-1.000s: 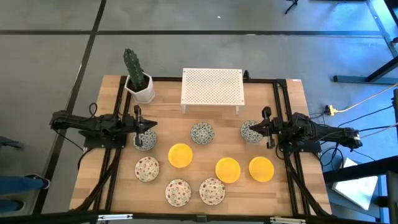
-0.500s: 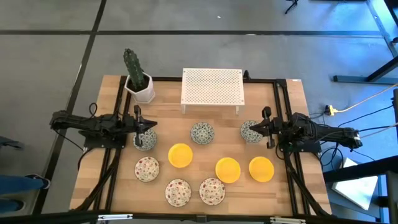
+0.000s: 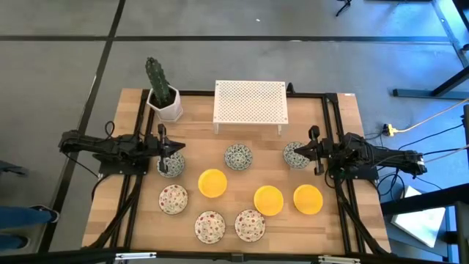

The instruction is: Pick & Place Mini bowls

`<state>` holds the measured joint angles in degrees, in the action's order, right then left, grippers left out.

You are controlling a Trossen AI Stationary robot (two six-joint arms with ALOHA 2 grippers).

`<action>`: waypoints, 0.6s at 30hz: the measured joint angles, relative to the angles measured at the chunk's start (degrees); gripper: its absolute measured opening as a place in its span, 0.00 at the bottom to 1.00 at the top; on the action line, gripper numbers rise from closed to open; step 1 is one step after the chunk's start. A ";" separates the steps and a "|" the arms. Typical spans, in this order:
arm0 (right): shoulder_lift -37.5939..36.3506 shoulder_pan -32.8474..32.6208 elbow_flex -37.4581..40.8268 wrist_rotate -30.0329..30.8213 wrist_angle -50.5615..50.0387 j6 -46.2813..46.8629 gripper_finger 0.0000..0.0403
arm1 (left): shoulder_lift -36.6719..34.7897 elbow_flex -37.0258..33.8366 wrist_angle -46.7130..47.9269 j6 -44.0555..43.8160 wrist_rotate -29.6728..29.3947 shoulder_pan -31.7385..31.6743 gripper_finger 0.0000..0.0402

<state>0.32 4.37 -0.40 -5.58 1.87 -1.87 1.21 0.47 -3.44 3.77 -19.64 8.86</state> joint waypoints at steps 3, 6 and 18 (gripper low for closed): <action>0.00 0.00 0.00 0.00 0.00 -0.04 0.03 | 0.01 0.02 0.00 0.00 0.02 -0.02 0.03; 0.00 0.00 0.00 0.02 0.00 0.03 0.03 | 0.02 0.00 0.01 0.00 0.02 -0.02 0.03; 0.00 -0.01 0.00 0.01 0.00 -0.03 0.03 | 0.02 0.00 0.00 0.00 0.02 -0.02 0.02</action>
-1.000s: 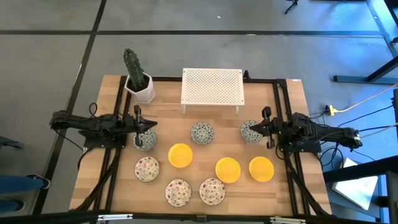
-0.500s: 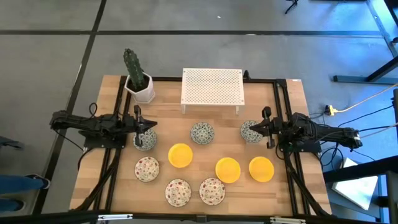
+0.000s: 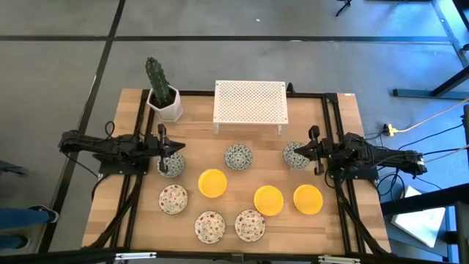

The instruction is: Pick & Place Mini bowls

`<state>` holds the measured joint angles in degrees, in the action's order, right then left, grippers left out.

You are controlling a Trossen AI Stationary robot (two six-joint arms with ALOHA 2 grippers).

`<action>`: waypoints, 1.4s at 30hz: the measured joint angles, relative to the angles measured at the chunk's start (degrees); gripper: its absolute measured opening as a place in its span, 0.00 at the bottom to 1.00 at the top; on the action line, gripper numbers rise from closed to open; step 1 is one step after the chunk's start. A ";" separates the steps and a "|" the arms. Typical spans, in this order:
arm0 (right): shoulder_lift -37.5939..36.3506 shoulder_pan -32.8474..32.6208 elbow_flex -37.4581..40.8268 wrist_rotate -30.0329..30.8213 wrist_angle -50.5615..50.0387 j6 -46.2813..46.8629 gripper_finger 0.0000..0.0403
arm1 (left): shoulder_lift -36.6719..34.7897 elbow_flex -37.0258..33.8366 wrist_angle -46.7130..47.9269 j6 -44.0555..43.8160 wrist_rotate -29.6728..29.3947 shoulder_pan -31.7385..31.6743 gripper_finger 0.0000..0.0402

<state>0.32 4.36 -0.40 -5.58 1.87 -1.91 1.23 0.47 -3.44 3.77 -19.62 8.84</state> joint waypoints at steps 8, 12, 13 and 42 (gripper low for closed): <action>0.00 0.00 0.00 0.01 0.00 0.03 0.03 | 0.00 0.00 0.02 0.00 0.00 0.00 0.03; -0.01 0.00 0.00 0.01 -0.01 -0.01 0.03 | -0.02 0.00 0.01 0.00 -0.01 0.01 0.03; -0.01 0.00 0.00 0.02 -0.01 0.01 0.03 | 0.00 0.01 0.01 0.00 -0.02 0.00 0.03; 0.00 0.00 -0.04 8.91 15.44 17.51 0.03 | -0.02 1.12 -29.86 -7.10 3.10 0.04 0.02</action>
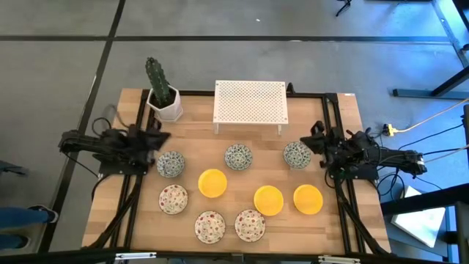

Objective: Pick & Place Mini bowls
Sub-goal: Put the right blue patterned bowl on the shelf

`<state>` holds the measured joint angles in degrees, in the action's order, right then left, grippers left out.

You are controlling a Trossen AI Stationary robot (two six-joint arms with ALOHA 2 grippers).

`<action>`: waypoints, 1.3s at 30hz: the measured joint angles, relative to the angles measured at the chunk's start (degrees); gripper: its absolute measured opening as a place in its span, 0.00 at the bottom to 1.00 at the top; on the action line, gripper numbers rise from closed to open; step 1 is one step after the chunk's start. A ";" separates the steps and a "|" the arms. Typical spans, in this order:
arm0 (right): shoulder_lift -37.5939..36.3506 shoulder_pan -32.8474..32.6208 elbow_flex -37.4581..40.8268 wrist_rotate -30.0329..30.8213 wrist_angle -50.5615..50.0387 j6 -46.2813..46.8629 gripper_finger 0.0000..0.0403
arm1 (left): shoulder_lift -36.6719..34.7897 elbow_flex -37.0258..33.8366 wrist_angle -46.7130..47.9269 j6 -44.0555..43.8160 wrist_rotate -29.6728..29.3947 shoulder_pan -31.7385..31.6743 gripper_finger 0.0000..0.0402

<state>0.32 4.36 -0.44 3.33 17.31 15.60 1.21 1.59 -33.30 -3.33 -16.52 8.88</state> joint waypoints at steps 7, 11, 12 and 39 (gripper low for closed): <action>2.87 0.02 -8.39 18.83 -25.20 7.07 0.03 | 1.39 6.11 7.85 15.21 -6.64 -0.02 0.03; 8.02 0.02 -15.31 24.74 -43.79 16.07 0.03 | 7.74 9.45 12.07 14.66 -19.67 -1.05 0.03; 9.40 0.02 -16.66 26.02 -46.32 17.63 0.03 | 9.64 10.21 11.15 14.61 -21.81 -1.52 0.03; 56.75 11.53 -39.93 8.90 -78.08 18.19 0.53 | 63.44 33.91 10.56 16.00 -14.49 -22.74 0.04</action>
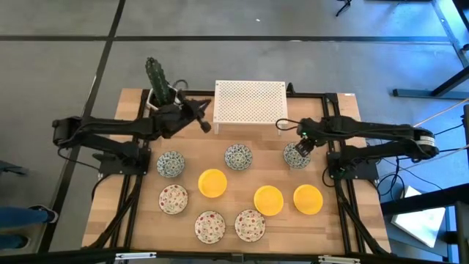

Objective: Pick & Place Mini bowls
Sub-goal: Put the right blue patterned bowl on the shelf

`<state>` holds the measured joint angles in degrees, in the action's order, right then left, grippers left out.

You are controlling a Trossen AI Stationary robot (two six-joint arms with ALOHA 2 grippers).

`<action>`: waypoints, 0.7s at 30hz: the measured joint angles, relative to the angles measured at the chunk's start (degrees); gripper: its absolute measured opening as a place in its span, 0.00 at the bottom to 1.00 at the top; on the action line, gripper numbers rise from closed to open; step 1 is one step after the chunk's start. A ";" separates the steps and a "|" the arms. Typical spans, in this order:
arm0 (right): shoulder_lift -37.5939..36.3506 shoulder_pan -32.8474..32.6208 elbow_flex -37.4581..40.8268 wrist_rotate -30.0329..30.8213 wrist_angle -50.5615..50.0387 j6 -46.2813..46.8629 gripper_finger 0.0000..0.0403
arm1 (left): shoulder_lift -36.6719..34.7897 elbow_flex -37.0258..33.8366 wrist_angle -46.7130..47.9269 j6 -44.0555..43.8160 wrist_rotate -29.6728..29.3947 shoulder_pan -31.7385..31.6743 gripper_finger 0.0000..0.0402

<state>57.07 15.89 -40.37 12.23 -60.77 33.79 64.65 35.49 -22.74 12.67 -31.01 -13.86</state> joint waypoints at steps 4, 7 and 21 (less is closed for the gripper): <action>2.35 0.78 1.70 -1.93 2.28 -0.15 0.55 | 1.79 -0.03 6.28 -0.85 2.64 -0.59 0.01; 3.35 0.80 3.99 -6.65 6.99 -1.11 0.55 | 2.15 -0.03 8.50 -3.60 2.62 -0.95 0.00; 4.89 0.78 9.07 -7.76 12.45 0.14 0.13 | 1.76 -0.07 14.02 -11.92 3.91 2.81 0.02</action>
<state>61.96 16.67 -31.31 4.47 -48.32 33.93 66.41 35.42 -8.72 0.75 -27.09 -11.05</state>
